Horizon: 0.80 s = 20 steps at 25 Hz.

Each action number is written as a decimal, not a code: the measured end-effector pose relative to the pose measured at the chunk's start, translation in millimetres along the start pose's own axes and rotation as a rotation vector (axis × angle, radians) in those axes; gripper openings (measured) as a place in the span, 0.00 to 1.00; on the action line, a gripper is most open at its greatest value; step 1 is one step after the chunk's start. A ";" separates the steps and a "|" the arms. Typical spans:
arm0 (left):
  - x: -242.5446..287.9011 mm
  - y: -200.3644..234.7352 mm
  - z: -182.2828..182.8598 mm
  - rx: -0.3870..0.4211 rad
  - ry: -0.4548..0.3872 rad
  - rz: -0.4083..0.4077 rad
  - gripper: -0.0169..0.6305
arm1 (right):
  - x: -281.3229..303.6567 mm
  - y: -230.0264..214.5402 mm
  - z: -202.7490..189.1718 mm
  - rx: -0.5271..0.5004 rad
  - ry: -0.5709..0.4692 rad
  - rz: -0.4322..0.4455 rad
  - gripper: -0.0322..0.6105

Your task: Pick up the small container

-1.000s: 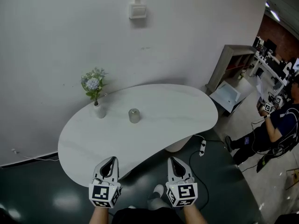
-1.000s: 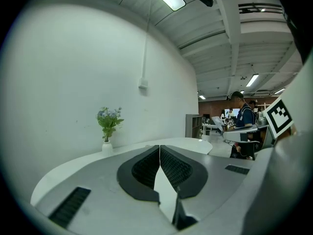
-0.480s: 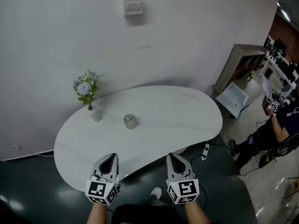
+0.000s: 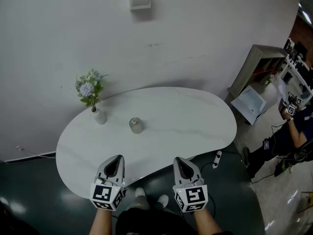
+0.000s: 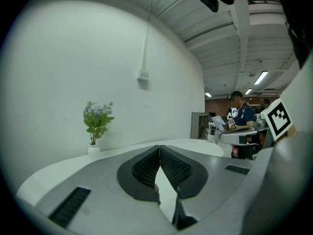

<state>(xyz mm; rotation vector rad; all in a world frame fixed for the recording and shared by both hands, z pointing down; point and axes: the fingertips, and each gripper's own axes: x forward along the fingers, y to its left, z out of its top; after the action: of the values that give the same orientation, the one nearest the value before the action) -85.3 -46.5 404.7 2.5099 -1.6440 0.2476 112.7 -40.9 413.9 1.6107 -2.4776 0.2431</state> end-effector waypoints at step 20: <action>56.5 32.7 -14.4 -0.032 0.014 -0.005 0.05 | 66.3 3.9 -5.3 0.025 0.039 0.037 0.15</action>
<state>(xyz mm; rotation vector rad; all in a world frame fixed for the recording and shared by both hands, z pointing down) -94.1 -107.3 431.2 2.4832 -1.6226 0.2350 83.0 -96.8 434.5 1.5558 -2.4862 0.3090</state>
